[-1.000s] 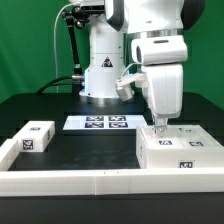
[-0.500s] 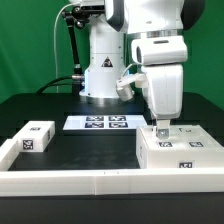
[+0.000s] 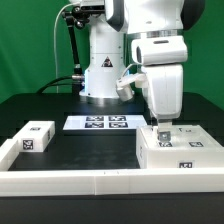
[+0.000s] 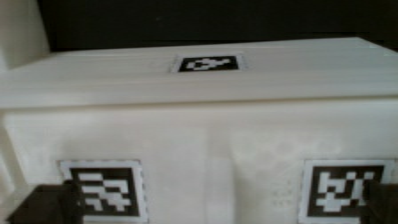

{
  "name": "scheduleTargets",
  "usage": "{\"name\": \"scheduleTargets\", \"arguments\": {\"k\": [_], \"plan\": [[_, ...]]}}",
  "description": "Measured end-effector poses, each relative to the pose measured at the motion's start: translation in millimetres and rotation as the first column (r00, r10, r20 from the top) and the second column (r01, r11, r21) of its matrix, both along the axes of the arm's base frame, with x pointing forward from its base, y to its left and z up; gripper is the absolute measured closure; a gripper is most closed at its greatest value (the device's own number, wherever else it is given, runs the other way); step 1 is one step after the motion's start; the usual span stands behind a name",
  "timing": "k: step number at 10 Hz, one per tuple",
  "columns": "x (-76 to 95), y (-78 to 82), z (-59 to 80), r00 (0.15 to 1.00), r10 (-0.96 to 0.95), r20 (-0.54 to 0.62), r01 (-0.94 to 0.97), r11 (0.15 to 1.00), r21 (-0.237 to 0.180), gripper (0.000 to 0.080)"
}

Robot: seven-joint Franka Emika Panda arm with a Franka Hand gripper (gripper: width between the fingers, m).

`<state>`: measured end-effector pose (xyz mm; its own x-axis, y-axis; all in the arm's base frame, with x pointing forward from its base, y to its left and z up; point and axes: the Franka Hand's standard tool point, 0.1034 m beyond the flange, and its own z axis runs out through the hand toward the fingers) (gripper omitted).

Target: Assemble cabinet

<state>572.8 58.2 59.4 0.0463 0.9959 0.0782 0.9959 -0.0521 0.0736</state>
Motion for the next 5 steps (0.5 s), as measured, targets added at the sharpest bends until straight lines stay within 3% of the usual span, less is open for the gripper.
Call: {"name": "scheduleTargets", "arguments": {"k": [3, 5], "plan": [[-1.0, 0.5, 1.2, 1.000, -0.007, 0.002, 0.007, 1.000, 0.000, 0.0002], [-14.6, 1.9, 13.7, 0.999, -0.030, 0.012, 0.031, 1.000, -0.007, 0.0002]]}}
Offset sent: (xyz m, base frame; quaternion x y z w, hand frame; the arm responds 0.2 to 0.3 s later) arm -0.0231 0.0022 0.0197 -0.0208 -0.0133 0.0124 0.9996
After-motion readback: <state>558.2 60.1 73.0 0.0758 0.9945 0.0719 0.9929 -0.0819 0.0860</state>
